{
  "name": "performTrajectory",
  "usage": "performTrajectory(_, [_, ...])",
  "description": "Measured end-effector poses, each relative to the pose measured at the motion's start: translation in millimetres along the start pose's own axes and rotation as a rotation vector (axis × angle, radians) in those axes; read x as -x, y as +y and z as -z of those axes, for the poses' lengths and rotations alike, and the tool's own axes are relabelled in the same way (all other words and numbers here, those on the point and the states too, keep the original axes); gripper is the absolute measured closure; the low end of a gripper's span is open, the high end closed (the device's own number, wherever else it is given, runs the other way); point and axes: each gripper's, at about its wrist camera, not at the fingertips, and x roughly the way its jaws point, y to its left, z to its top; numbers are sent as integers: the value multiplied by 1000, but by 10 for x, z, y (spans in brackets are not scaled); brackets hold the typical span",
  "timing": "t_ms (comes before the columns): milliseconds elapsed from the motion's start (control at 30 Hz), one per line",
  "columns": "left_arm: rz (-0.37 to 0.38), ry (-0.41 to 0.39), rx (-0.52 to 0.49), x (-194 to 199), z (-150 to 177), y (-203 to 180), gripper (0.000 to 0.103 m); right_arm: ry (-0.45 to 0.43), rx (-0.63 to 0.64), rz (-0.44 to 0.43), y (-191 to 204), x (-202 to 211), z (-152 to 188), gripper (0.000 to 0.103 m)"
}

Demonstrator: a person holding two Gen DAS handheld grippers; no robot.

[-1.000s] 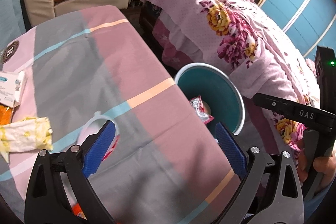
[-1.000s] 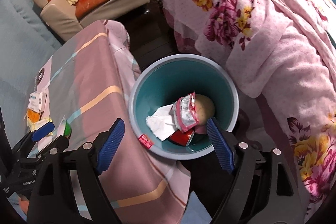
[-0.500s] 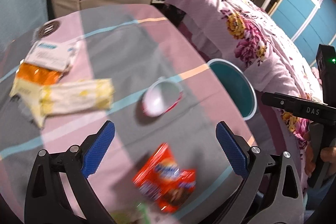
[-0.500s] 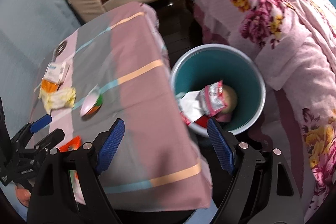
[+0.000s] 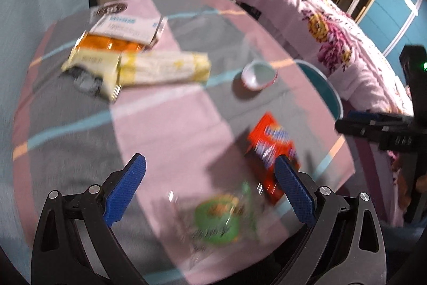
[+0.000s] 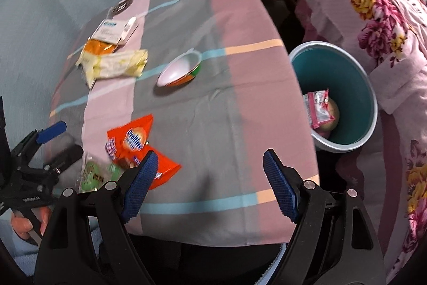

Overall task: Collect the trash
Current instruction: 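Move both grippers back over the table toward the Ovaltine packet and green cake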

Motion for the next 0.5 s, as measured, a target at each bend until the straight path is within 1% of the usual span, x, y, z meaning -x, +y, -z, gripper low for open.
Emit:
performTrajectory(133, [8, 34, 11, -38, 207, 41, 6, 6, 9, -4, 41, -27, 71, 26])
performTrajectory(267, [11, 70, -7, -99, 391, 2, 6, 18, 14, -24, 76, -70, 143, 26])
performTrajectory(500, [3, 120, -32, -239, 575, -83, 6, 37, 39, -48, 187, -149, 204, 26])
